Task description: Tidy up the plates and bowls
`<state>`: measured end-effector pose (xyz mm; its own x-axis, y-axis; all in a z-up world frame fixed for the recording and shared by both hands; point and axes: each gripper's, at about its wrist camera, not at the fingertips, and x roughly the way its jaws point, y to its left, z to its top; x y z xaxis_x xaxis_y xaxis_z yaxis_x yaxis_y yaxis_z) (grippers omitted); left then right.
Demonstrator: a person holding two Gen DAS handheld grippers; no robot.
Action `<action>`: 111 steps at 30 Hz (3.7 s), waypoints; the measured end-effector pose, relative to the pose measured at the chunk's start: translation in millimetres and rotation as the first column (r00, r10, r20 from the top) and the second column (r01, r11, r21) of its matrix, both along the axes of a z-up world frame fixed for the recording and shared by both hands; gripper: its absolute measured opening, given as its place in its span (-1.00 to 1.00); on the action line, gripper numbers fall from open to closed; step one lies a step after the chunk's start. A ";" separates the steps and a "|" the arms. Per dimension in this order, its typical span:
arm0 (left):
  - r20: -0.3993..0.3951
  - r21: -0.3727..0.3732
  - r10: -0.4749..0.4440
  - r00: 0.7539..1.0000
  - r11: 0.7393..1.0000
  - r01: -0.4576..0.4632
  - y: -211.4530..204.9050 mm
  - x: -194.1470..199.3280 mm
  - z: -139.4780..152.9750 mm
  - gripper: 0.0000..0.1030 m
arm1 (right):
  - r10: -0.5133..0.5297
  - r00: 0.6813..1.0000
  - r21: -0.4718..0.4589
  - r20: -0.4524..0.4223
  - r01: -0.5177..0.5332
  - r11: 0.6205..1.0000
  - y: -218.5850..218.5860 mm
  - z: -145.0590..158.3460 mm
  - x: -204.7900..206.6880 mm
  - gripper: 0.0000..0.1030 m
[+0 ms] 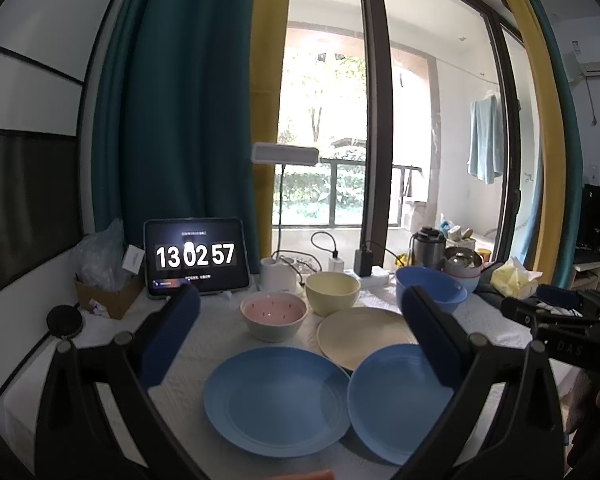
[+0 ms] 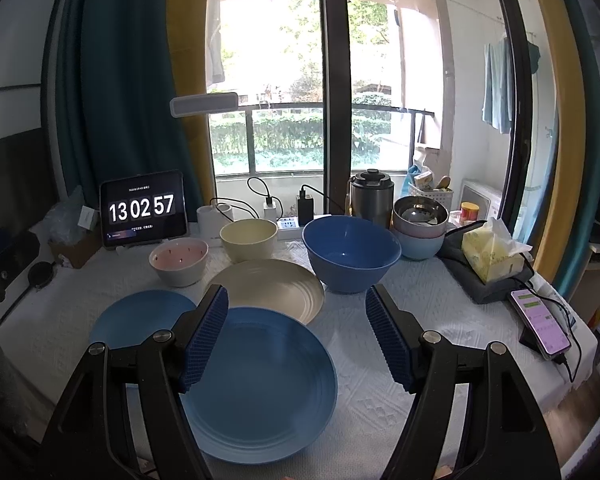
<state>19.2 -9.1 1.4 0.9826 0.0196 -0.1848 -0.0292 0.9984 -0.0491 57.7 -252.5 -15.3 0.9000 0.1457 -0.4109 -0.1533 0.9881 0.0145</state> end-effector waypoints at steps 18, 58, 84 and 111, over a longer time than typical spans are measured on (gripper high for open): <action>-0.010 -0.002 -0.005 1.000 1.000 0.005 -1.1 4.9 -1.0 0.98 | -0.001 1.000 0.002 -0.016 0.001 1.000 0.8 -0.7 6.2 0.45; -0.295 0.049 -0.114 0.949 0.990 0.134 -46.5 67.6 -58.3 0.96 | -0.029 0.975 0.061 -0.219 0.044 0.997 -32.6 -64.7 59.1 0.45; -0.584 0.003 -0.156 0.797 0.981 0.194 -63.9 112.3 -128.2 -0.02 | -0.003 0.936 0.100 -0.352 0.041 0.994 -40.1 -119.0 72.6 -0.09; -0.520 -0.034 -0.210 0.828 0.974 0.226 -53.5 103.0 -115.1 -0.49 | -0.018 0.932 0.067 -0.362 0.045 0.997 -25.5 -113.5 68.9 -0.63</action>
